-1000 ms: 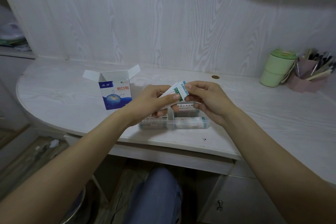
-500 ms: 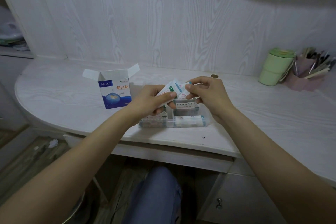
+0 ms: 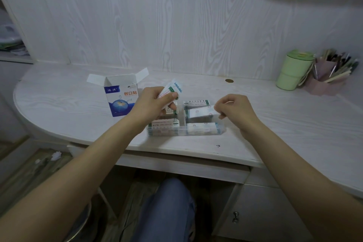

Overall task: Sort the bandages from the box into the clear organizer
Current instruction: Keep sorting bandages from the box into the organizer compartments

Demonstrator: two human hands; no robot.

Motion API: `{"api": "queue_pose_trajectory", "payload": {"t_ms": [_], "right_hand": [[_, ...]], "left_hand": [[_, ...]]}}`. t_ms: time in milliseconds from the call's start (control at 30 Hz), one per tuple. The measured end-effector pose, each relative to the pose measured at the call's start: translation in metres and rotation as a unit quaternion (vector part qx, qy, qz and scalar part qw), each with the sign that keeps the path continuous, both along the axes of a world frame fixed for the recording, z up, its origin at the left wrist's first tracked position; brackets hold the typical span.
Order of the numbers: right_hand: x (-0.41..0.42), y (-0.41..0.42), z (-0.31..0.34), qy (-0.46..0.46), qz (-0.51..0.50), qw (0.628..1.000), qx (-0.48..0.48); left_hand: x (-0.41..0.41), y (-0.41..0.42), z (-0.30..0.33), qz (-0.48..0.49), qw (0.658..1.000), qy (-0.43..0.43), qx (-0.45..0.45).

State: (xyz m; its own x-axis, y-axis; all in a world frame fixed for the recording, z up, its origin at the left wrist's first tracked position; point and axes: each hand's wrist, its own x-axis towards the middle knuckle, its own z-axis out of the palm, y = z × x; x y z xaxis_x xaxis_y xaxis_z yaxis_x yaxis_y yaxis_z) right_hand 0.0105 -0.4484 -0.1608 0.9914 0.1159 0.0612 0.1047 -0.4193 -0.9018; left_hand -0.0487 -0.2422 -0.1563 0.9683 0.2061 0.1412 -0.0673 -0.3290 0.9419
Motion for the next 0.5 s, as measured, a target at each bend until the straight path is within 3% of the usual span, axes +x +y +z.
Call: {"api": "queue_pose_trajectory", "payload": {"t_ms": [233,500], "right_hand": [[0.002,0.005,-0.008,-0.027,0.026,0.985,-0.171],[0.000,0.013,-0.006,-0.110,0.044,0.930,-0.348]], "left_hand": [[-0.001,-0.009,0.001,-0.027,0.999,-0.002,0.018],[0.002,-0.013,0.001,-0.055,0.998,0.002,0.021]]}}
